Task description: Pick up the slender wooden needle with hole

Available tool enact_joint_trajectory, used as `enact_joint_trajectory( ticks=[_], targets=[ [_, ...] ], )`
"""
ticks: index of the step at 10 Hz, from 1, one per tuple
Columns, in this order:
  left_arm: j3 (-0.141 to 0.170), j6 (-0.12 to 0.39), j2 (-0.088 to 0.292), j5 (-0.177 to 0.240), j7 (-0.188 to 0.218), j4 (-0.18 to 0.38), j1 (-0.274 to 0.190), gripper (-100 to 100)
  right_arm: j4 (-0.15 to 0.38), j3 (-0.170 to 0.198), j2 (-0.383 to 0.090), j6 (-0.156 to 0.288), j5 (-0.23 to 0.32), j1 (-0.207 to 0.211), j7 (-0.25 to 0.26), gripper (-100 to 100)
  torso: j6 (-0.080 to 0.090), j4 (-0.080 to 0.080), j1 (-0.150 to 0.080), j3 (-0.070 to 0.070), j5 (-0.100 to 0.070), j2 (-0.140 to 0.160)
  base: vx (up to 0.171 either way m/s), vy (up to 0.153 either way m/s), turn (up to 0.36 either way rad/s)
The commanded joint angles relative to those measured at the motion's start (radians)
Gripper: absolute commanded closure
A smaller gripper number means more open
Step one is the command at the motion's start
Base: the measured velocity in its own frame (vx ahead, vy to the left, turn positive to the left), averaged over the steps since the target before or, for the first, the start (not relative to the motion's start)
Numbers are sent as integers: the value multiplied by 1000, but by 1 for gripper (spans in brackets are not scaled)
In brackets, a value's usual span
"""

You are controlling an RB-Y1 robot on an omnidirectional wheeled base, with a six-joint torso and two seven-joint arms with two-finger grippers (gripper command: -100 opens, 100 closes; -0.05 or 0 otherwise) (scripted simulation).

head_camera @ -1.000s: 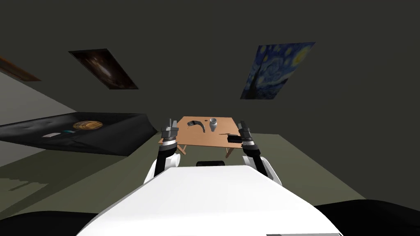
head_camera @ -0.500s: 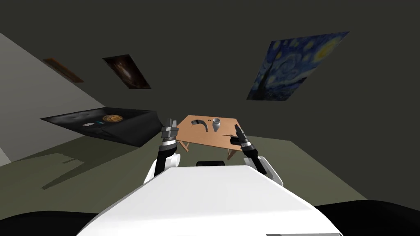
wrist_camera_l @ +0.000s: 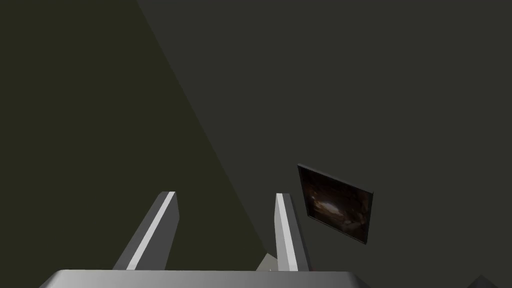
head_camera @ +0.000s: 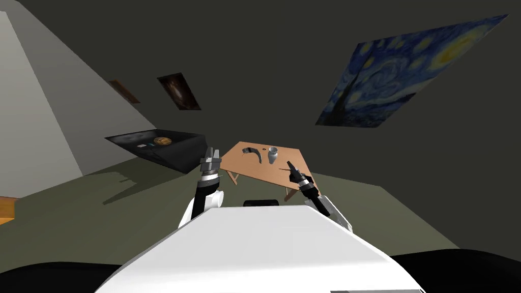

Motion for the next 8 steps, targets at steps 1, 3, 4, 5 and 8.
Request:
enact_joint_trajectory(
  ticks=[1, 3, 4, 5, 8],
  targets=[
    [0, 0, 0, 0, 0, 0, 0, 0, 50, 34, -50, 20, 36, -4, 8, -100, 0, 0, 0, 0, 0, 0, -17, -11, 388],
    [0, 0, 0, 0, 0, 0, 0, 0, 104, 55, -87, 21, 58, -7, 14, -100, 0, 0, 0, 0, 0, 0, -15, -16, 297],
    [0, 0, 0, 0, 0, 0, 0, 0, 135, 77, -122, 21, 79, -10, 22, -100, 1, 0, 0, 0, 0, 0, -10, -5, 276],
    [0, 0, 0, 0, 0, 0, 0, 0, 150, 77, -122, 21, 79, -10, 22, -100, 0, 0, 0, 0, 0, 0, -8, -9, 128],
    [0, 0, 0, 0, 0, 0, 0, 0, 211, 100, -157, 22, 100, -12, 30, -100, 0, 0, 1, 0, 0, -1, -5, -2, 162]
  ],
)
